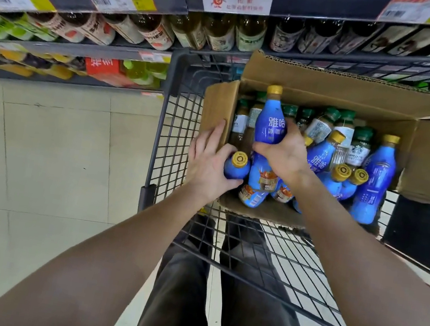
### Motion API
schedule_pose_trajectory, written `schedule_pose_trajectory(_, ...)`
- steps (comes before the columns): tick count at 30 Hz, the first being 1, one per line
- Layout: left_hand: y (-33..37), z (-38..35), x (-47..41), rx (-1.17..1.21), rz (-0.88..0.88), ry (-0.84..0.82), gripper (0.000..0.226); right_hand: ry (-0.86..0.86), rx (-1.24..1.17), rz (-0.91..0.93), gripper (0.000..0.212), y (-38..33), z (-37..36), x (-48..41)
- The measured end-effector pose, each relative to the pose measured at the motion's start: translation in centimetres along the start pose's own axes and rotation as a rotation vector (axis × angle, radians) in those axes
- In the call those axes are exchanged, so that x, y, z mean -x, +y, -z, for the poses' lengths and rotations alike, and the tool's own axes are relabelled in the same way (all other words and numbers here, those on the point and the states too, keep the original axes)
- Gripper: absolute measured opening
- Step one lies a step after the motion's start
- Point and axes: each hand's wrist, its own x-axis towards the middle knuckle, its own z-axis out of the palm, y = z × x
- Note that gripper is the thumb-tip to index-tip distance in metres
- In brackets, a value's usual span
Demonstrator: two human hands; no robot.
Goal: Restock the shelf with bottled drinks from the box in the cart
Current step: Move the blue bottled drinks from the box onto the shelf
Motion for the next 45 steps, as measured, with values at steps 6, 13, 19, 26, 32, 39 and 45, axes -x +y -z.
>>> schedule_pose_trajectory(6,1.0,0.7,1.1,0.24,0.019,0.043,0.068,-0.07,-0.308,-0.031,0.08,0.6,1.6,1.1)
schedule_pose_trajectory(13,2.0,1.8,1.1,0.473,0.122,0.145,0.063,-0.068,-0.438,-0.011,0.082,1.5,2.0,2.3)
schedule_pose_trajectory(19,3.1,4.7,1.1,0.813,0.231,0.138,0.066,-0.102,-0.614,-0.026,0.063,0.1,3.1,4.5)
schedule_pose_trajectory(26,4.4,12.2,3.4,0.897,0.168,0.104,0.055,-0.144,-0.654,0.071,0.058,-4.6,6.2,9.5)
schedule_pose_trajectory(32,5.1,17.8,7.0,1.037,0.194,0.142,0.058,-0.26,-0.632,0.203,0.053,-9.8,8.3,14.7)
schedule_pose_trajectory(39,3.7,21.2,11.7,1.341,0.256,0.211,0.06,-0.289,-0.49,0.386,0.053,-14.8,8.4,19.6)
schedule_pose_trajectory(45,0.0,23.8,16.7,1.614,0.369,0.244,0.048,-0.307,-0.461,0.475,0.052,-18.2,4.9,24.2)
